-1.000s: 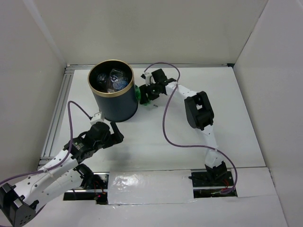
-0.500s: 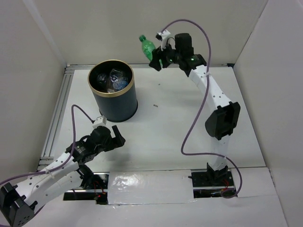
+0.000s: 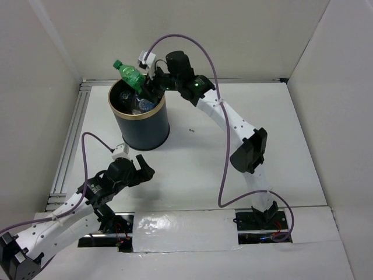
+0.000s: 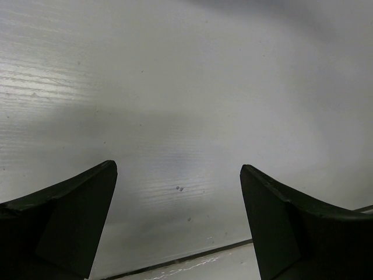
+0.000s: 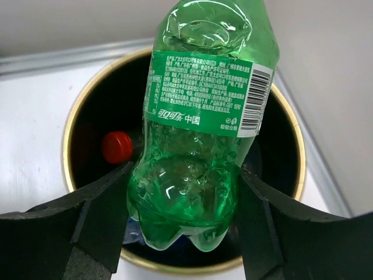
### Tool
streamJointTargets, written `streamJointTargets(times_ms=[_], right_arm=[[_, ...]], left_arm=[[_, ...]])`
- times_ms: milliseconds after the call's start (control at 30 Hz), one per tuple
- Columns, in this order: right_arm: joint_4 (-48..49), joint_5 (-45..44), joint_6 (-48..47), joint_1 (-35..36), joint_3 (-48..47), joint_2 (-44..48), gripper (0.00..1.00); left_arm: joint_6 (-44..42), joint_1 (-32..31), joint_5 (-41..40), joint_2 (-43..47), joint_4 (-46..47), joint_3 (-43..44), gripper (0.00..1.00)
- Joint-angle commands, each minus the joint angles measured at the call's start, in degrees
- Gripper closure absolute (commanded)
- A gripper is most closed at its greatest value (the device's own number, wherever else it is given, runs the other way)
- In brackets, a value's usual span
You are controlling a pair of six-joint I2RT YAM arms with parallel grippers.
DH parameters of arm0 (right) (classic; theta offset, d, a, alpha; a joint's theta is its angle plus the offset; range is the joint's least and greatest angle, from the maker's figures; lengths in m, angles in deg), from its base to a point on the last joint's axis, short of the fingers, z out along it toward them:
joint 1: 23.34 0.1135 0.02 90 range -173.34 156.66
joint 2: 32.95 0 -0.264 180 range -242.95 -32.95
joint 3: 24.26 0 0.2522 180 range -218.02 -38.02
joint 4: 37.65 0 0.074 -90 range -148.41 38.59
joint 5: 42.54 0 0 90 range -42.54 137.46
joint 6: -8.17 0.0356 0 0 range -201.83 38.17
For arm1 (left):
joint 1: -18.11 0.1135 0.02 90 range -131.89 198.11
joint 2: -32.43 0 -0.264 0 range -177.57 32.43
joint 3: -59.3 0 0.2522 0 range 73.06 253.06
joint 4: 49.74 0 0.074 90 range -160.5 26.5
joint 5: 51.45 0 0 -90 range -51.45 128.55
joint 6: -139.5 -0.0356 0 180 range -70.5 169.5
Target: Put the plastic bottles in the bin
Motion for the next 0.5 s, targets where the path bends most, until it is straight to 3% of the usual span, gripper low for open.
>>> streamJointTargets(times_ms=[0,67,133,167,200,233,467], right_arm=[[0.9,-2.0,-1.0,0.9,-2.5,-1.3,0.74],[1.5,-3.3,-1.0,1.7,-2.5,-1.8,0.71],[1.5,-4.6,-1.0,2.3,-3.1,-2.3,0.55],[1.5,-4.6,-1.0,2.3,-3.1,-2.3,0.55],[1.5,-5.2,-1.0,2.3,-3.1,-2.9,0.48],[1.5,-5.2,-1.5,2.3,-3.1,-2.9,0.35],[1.0,-7.8,-2.0,2.3,0.3,1.2,0.03]], left_arm=[[1.1,-0.2,0.3,1.6,1.0,-0.7,0.0],[1.1,-0.2,0.3,1.6,1.0,-0.7,0.0],[1.1,-0.2,0.3,1.6,1.0,-0.7,0.0],[1.1,-0.2,0.3,1.6,1.0,-0.7,0.0],[1.1,-0.8,0.3,1.6,1.0,-0.7,0.0],[1.1,-0.8,0.3,1.6,1.0,-0.7,0.0],[1.1,-0.8,0.3,1.6,1.5,-1.2,0.0]])
